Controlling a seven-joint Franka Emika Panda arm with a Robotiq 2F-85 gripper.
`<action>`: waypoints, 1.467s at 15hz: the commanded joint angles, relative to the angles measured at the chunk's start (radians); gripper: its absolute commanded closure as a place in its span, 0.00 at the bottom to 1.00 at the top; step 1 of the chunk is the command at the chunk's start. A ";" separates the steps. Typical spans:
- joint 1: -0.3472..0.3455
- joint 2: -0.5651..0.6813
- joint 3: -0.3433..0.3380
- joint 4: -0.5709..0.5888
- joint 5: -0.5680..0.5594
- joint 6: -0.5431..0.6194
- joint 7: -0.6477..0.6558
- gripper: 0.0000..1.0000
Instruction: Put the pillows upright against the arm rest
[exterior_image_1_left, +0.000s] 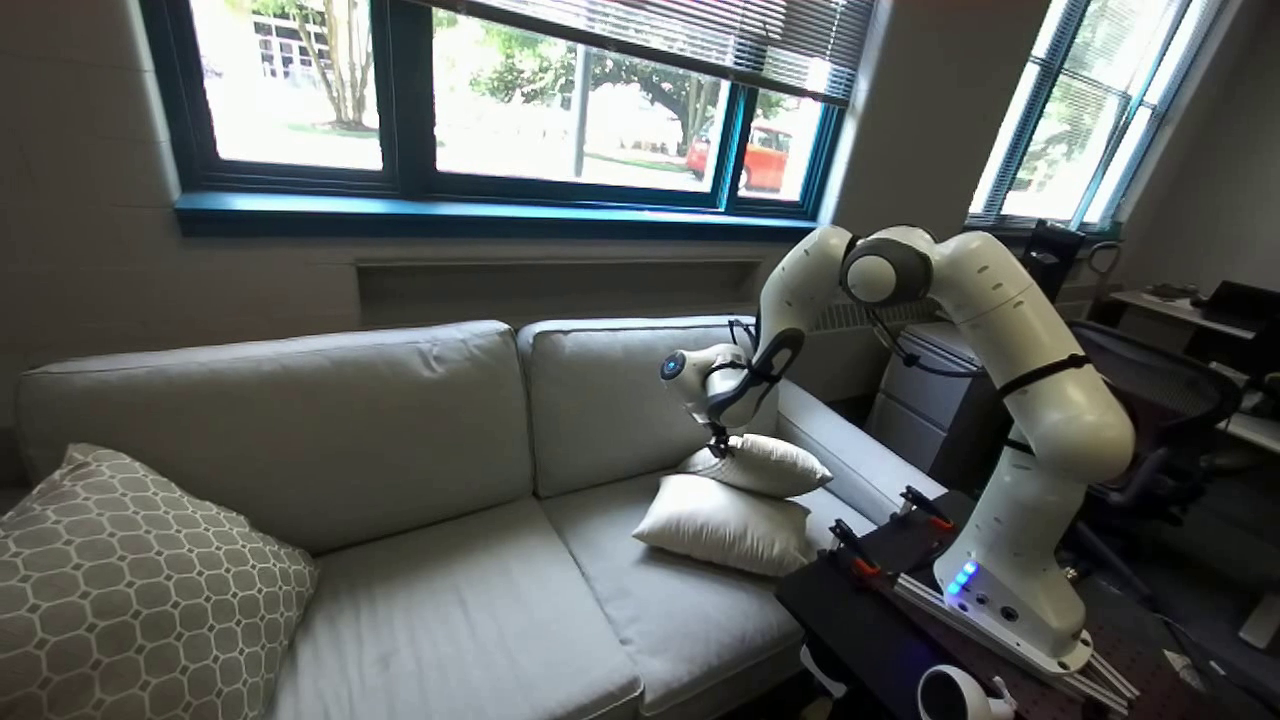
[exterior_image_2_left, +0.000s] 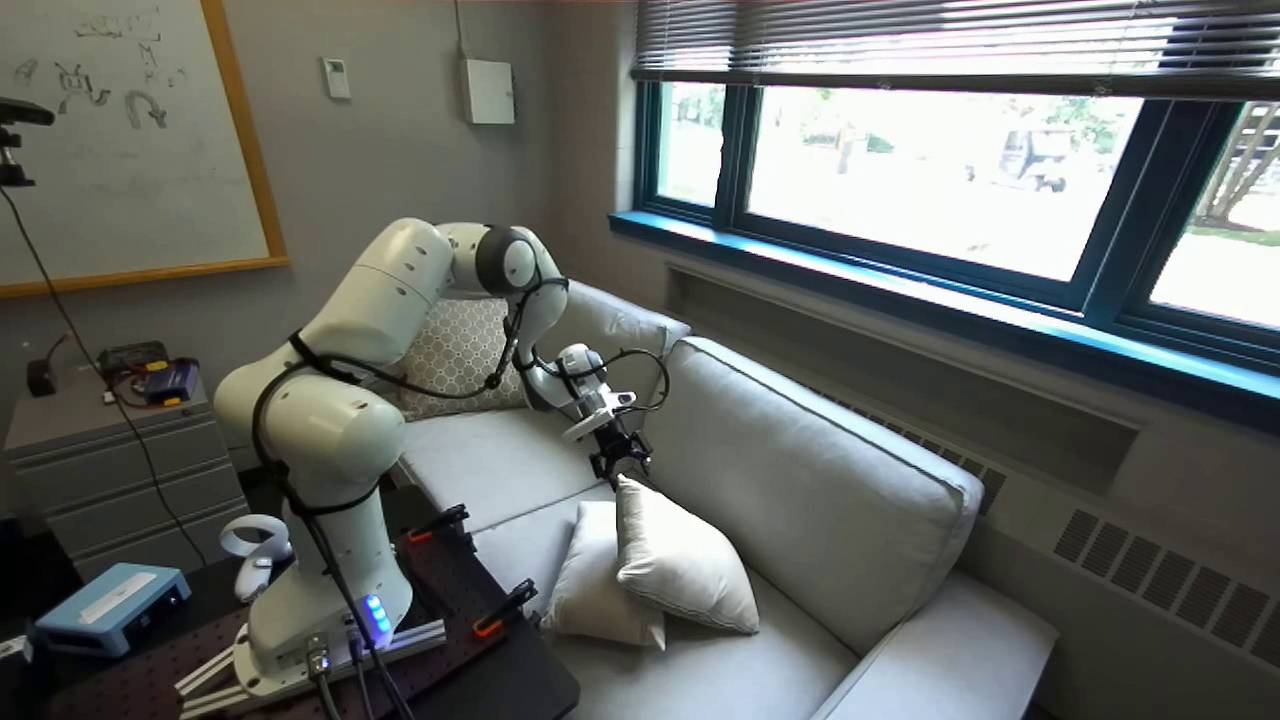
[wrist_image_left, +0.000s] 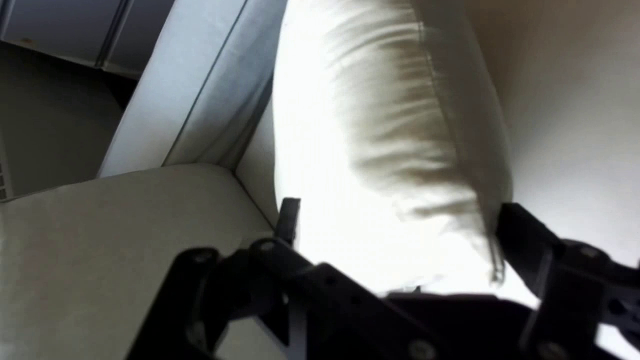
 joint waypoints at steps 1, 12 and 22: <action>-0.003 -0.086 0.025 -0.018 -0.062 -0.057 0.002 0.00; -0.084 -0.057 0.110 0.029 0.006 -0.074 0.001 0.00; -0.089 0.036 0.107 0.103 0.117 -0.066 -0.016 0.00</action>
